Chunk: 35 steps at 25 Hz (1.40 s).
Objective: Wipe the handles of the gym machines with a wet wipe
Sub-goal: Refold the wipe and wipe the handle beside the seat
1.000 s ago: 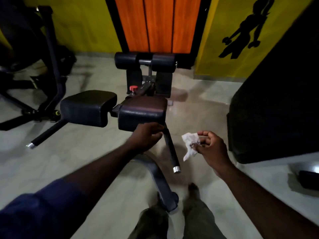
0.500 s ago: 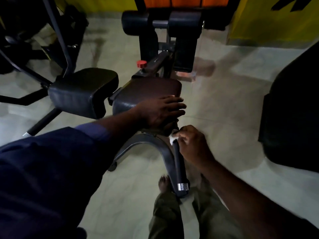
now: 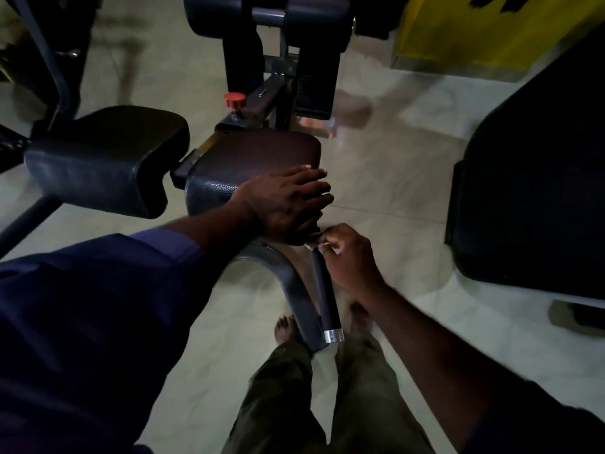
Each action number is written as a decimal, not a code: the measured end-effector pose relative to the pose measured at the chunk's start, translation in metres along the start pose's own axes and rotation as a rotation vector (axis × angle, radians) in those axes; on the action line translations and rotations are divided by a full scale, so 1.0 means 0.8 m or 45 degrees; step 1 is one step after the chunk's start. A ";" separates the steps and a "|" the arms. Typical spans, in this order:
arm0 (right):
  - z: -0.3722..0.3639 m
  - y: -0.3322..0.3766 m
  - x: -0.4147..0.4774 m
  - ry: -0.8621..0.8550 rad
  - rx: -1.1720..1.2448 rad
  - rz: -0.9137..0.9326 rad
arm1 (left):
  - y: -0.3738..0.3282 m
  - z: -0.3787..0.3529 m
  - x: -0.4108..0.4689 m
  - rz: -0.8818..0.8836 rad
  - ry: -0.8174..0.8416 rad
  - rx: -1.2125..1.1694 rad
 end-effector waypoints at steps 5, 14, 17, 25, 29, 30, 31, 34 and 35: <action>0.021 -0.012 -0.180 0.138 -0.011 0.079 | -0.009 0.001 -0.002 -0.053 -0.105 0.027; -0.015 -0.002 -0.079 -0.178 -0.015 0.031 | -0.005 -0.004 -0.002 -0.020 -0.055 0.051; 0.003 -0.007 -0.195 -0.153 0.023 -0.021 | -0.007 0.000 -0.003 -0.022 -0.070 0.080; -0.021 -0.009 -0.019 -0.257 0.226 -0.244 | -0.010 -0.004 0.003 -0.011 -0.084 0.113; -0.012 -0.042 -0.113 -0.166 0.476 -0.517 | -0.009 -0.001 0.000 0.015 -0.077 0.170; -0.011 -0.046 -0.130 -0.124 0.769 -0.625 | -0.011 -0.001 0.000 0.022 -0.076 0.180; -0.016 -0.056 -0.131 -0.105 1.103 -0.773 | -0.012 -0.002 0.002 0.028 -0.083 0.188; -0.025 -0.047 -0.073 0.147 1.715 -1.017 | -0.014 -0.004 0.001 0.031 -0.079 0.175; -0.031 -0.044 -0.046 0.223 1.835 -1.056 | -0.014 -0.004 0.000 0.034 -0.081 0.177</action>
Point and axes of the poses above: each hand's wrist, its own x-axis towards the middle knuckle, its own z-axis out of the back of the hand, y = z × x, the point moved 1 cm from there along x, towards the middle knuckle, and after that the axes turned 7 degrees about x, right-handed, at the moved point
